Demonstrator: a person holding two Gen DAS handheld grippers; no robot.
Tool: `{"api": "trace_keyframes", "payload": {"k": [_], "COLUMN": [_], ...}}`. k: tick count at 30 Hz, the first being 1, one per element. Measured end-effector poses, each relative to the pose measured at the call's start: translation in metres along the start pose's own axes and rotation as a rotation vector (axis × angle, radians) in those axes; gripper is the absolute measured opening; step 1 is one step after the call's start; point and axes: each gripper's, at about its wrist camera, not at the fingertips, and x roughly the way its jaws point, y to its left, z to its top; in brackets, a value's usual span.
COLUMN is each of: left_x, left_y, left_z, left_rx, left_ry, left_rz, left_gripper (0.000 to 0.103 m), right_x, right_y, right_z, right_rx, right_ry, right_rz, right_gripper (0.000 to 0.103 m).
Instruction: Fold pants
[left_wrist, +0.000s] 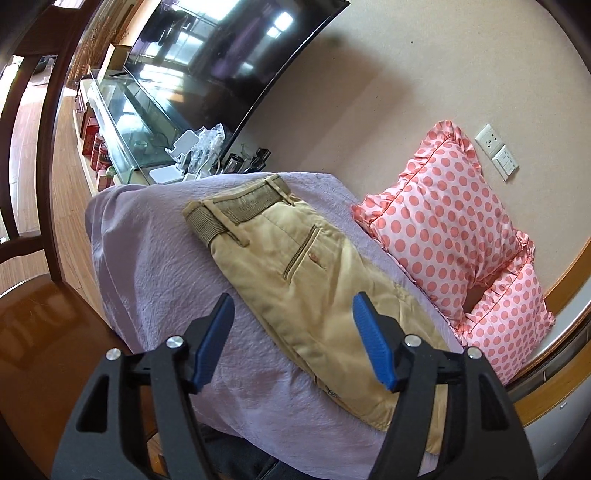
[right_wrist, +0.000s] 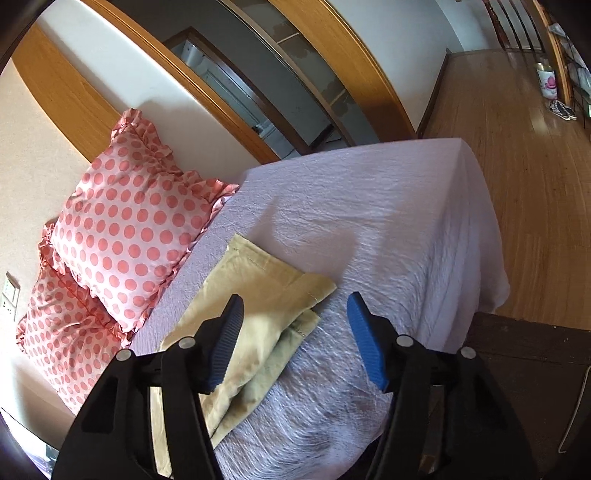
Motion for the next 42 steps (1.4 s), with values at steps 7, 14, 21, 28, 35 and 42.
{"api": "trace_keyframes", "payload": {"k": [7,14,21,28,35,42], "left_x": [0.004,0.008,0.010,0.014,0.024,0.040], "left_y": [-0.020,-0.027,-0.013,0.006,0.036,0.044], "left_z": [-0.003,-0.009,-0.014,-0.013,-0.003,0.010], "left_rx": [0.041,0.083,0.039,0.004,-0.101,-0.162], "left_ry": [0.015,0.016,0.026,0.053,0.052,0.048], "left_rz": [-0.053,-0.084,-0.079,-0.066,-0.074,-0.062], "left_gripper": [0.069,0.073,0.081,0.086,0.086,0.085], "right_x": [0.012,0.007,-0.017,-0.012,-0.002,-0.004], "right_y": [0.020,0.096,0.270,0.329,0.312,0.322], "right_z": [-0.022,-0.023,-0.134,-0.322,-0.313,-0.330], "right_rx": [-0.057,-0.236,-0.628,-1.126,-1.030,-1.055], "right_ry": [0.042,-0.012,0.186,0.599,0.602,0.631], "right_rz": [0.054,0.228,0.675,0.714,0.714,0.693], "right_gripper": [0.035,0.004,0.004,0.017,0.065,0.066]}}
